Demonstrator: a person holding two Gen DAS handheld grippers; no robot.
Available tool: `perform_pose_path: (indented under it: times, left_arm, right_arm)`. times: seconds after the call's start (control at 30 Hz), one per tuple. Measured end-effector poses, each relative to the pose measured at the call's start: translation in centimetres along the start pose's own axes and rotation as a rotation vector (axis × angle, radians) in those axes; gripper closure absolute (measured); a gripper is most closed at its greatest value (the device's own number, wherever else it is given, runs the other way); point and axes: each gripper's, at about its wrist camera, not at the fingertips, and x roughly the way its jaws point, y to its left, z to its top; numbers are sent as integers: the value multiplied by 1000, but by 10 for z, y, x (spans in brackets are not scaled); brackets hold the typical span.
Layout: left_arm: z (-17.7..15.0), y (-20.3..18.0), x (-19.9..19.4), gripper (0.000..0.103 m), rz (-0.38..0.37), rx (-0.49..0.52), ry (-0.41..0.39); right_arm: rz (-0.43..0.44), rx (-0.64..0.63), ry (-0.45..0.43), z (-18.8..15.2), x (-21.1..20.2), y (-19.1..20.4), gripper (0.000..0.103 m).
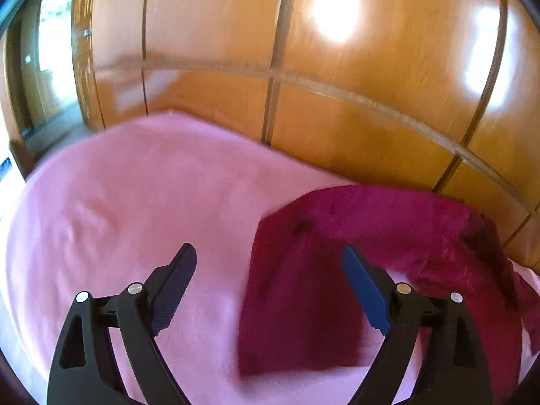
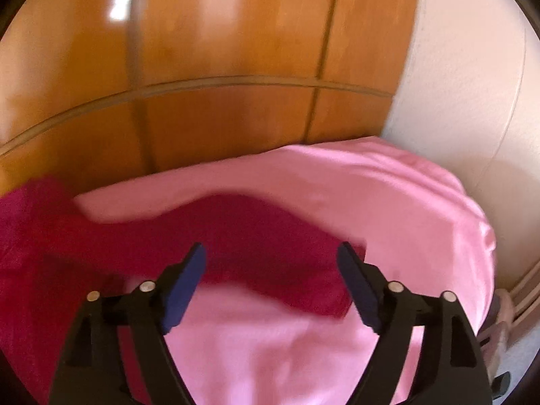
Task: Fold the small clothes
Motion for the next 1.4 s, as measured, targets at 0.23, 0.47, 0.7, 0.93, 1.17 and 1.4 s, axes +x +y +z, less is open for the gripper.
perform_pose_path:
  times: [0.23, 0.47, 0.7, 0.93, 1.17, 1.4]
  left_arm:
    - [-64, 20, -29, 29, -383, -107, 126]
    - [-168, -54, -51, 54, -848, 15, 410]
    - [-214, -108, -90, 31, -909, 214, 387]
    - [-230, -105, -98, 39, -761, 385, 290]
    - [-223, -125, -87, 101, -685, 380, 267]
    - [-175, -82, -138, 102, -673, 416, 125]
  right_arm:
    - [235, -37, 151, -87, -25, 24, 16]
    - [308, 46, 249, -123, -17, 25, 19]
    - [345, 58, 270, -119, -14, 32, 41]
    - [351, 32, 272, -117, -10, 41, 43]
    - [378, 3, 295, -114, -11, 50, 70]
    - [490, -96, 239, -96, -60, 69, 93]
